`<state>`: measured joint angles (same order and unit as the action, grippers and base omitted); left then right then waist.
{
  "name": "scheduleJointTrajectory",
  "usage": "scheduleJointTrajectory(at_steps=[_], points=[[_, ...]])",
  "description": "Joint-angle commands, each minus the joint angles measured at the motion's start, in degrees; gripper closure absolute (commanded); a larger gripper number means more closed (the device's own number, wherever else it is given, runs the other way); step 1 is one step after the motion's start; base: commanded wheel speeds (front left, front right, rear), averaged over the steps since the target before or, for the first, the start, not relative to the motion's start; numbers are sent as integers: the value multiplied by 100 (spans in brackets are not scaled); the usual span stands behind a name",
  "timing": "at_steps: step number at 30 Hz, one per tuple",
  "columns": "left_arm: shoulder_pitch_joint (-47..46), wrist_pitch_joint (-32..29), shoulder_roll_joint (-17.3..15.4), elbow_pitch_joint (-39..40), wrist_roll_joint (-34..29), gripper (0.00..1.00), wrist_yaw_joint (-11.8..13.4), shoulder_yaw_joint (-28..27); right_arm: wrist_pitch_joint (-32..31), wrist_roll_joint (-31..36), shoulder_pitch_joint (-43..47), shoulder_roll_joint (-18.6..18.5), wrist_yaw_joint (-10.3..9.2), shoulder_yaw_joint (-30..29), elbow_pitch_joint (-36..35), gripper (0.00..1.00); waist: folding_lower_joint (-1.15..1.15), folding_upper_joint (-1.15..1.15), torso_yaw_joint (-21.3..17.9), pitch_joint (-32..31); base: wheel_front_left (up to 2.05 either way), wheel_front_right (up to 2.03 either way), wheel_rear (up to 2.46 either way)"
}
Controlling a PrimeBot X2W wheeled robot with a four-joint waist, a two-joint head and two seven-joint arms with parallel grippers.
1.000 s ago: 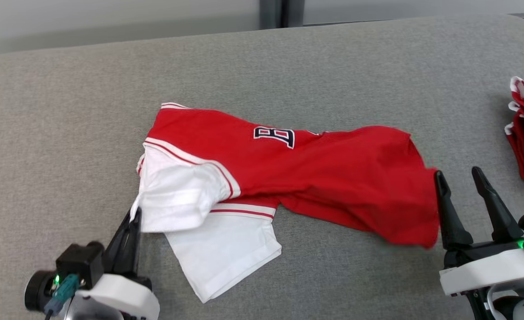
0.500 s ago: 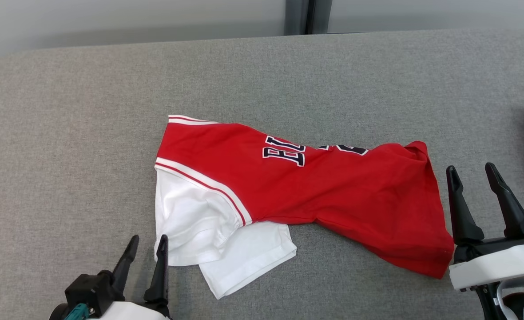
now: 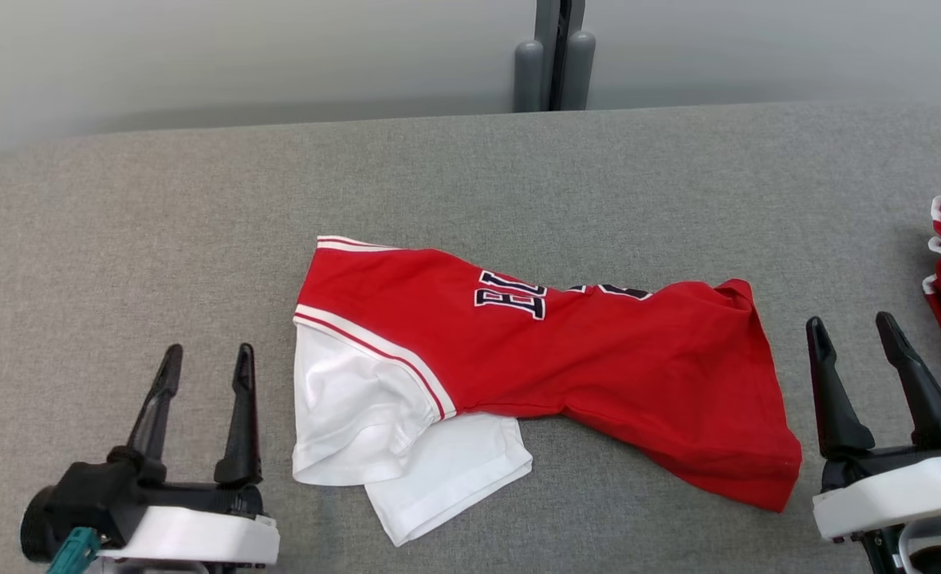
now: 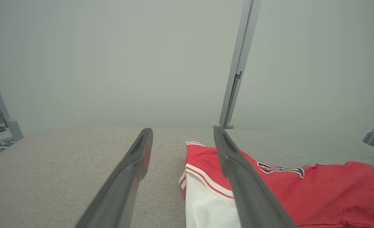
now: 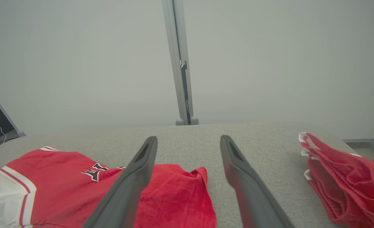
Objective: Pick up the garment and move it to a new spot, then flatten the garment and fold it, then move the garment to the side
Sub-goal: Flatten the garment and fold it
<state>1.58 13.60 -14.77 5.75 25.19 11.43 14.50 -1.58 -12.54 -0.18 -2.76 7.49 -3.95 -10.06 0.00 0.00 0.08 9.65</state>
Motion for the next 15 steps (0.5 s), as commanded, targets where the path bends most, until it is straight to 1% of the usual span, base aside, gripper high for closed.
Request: scheduleJointTrajectory(at_steps=[1,8,11,15], points=[[-91,11,-61,27,-42,0,40,-54,-13,38,87,-30,2,-20,5,0,0,0,6,-63,0,0,0],[-93,-85,-338,-75,-80,0,74,-228,-63,97,243,-30,2,67,78,0,0,0,-7,-273,0,0,0],[78,-60,-416,-135,79,0,36,-371,-53,89,306,-30,2,75,93,0,0,0,12,-298,0,0,0],[174,-33,-451,-124,118,0,26,-413,-82,119,321,-30,2,105,67,0,0,0,32,-275,0,0,0]])
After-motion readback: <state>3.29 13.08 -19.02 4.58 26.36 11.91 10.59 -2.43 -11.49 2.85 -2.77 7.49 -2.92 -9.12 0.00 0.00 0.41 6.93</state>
